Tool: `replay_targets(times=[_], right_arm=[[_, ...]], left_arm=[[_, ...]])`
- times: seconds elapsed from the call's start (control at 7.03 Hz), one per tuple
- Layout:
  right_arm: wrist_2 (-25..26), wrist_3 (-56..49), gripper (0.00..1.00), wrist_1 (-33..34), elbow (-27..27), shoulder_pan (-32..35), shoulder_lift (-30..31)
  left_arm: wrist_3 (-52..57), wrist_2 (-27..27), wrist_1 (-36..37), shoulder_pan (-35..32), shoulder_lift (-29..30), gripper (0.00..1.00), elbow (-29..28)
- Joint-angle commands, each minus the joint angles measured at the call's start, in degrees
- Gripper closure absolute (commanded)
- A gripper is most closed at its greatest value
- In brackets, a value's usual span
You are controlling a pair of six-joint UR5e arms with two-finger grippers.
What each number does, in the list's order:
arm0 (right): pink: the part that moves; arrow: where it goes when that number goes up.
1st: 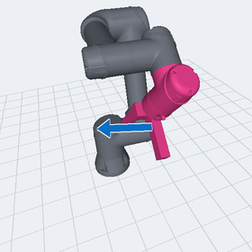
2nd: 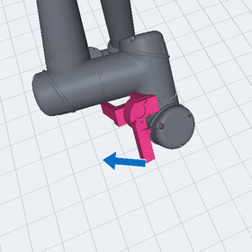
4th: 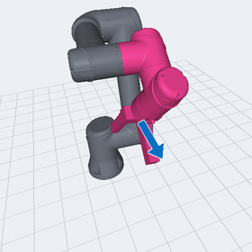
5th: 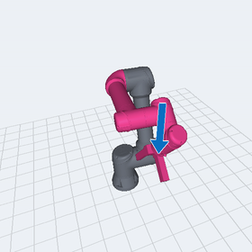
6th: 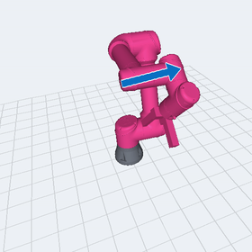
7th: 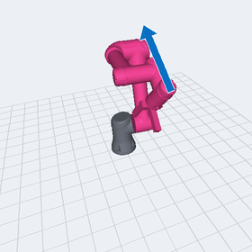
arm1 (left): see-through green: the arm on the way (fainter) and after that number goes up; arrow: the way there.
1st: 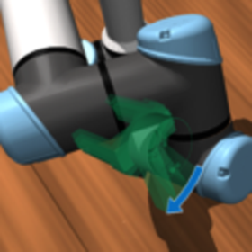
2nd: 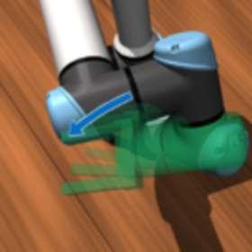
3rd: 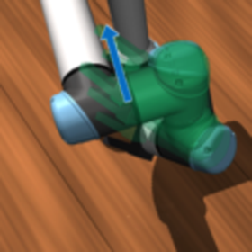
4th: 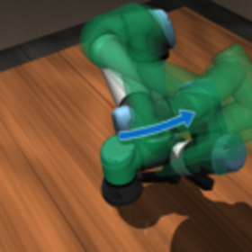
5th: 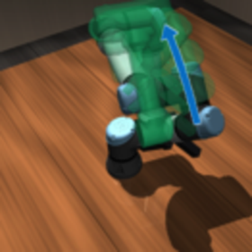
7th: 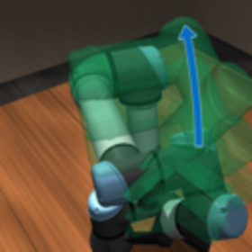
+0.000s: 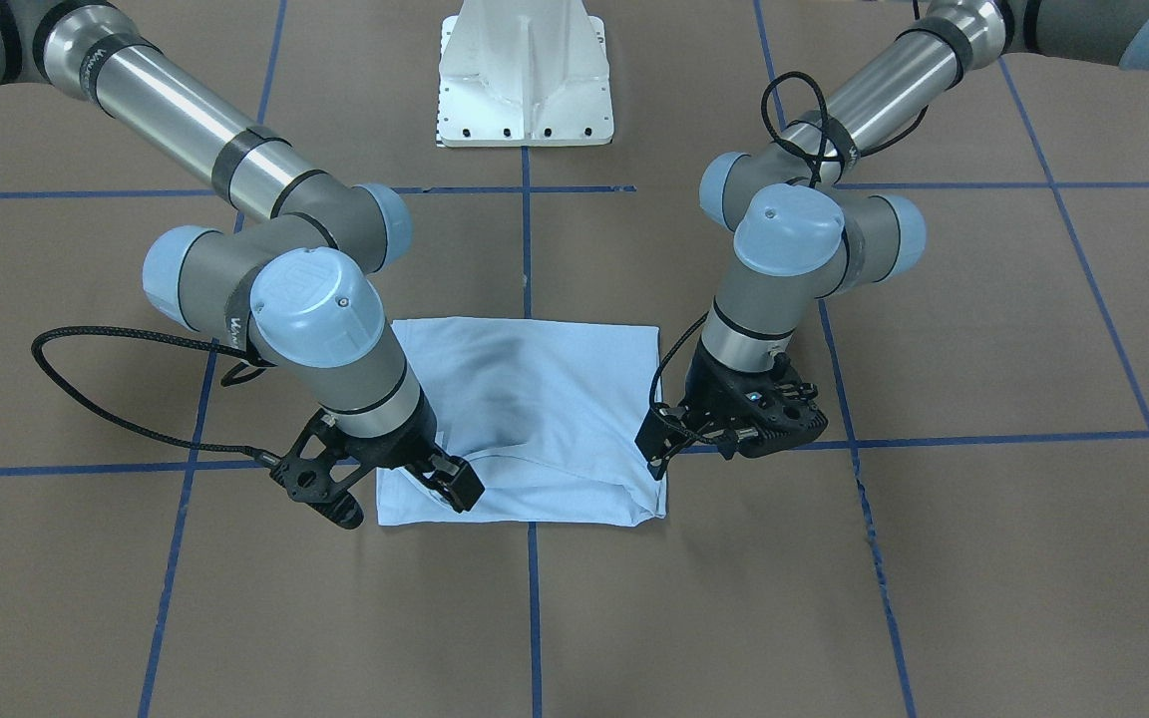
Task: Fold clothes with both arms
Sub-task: 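Release the folded edge and raise both grippers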
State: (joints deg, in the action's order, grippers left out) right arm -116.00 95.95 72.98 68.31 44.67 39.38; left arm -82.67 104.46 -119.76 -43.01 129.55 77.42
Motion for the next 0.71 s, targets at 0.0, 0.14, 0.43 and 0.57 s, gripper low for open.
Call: replay_targets(times=[0.0,0.14,0.43,0.57], right_arm=[[-0.6,-2.6,0.0,8.0,2.8,-3.3,-0.5],[0.6,-4.6,0.0,10.4,3.0,-6.4,-0.5],[0.9,-9.0,0.0,15.7,3.1,-7.4,-1.6],[1.3,-14.3,0.0,19.3,3.1,-7.9,-2.3]], left_arm=[[2.6,4.2,0.1,-2.2,-3.5,0.0,4.9],[4.6,4.3,0.8,-3.0,-5.6,0.0,9.0],[4.8,5.0,0.6,-3.1,-6.8,0.0,10.5],[4.8,4.9,0.7,-3.1,-6.9,0.0,11.9]])
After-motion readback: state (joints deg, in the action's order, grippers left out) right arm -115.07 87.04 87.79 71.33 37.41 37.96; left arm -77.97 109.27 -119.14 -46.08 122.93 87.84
